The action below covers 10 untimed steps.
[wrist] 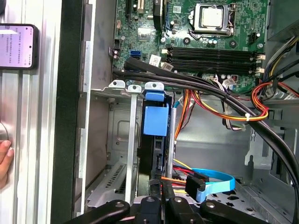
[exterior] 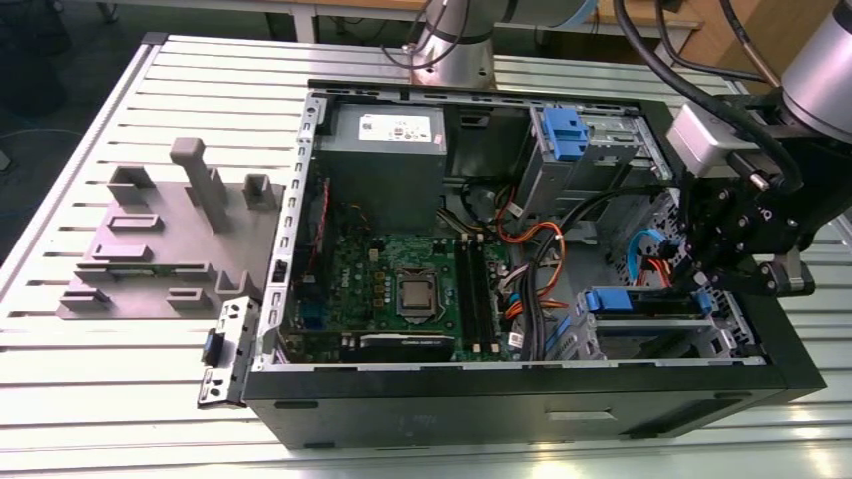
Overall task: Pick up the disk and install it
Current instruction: 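Insert the first disk wire, then insert the second disk wire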
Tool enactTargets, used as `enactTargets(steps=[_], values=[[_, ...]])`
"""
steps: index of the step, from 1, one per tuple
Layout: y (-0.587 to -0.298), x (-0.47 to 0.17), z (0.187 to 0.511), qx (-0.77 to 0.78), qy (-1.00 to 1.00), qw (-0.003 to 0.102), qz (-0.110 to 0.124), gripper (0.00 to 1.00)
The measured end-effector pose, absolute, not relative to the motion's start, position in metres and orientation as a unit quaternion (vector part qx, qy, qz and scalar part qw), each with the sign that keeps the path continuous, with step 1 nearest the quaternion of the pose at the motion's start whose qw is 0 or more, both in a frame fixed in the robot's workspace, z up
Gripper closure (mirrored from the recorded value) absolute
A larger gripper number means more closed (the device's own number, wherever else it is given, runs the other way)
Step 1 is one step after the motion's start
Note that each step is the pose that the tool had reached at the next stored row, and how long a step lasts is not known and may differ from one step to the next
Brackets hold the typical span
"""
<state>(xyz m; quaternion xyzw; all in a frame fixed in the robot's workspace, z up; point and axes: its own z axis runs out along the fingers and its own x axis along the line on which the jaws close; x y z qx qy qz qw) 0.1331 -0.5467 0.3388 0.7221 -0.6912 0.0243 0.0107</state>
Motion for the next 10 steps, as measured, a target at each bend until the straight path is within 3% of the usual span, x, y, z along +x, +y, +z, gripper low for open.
enactTargets(steps=[10], values=[[-0.5468, 0.1329, 0.3388, 0.722, -0.691, 0.011, 0.024, 0.84]])
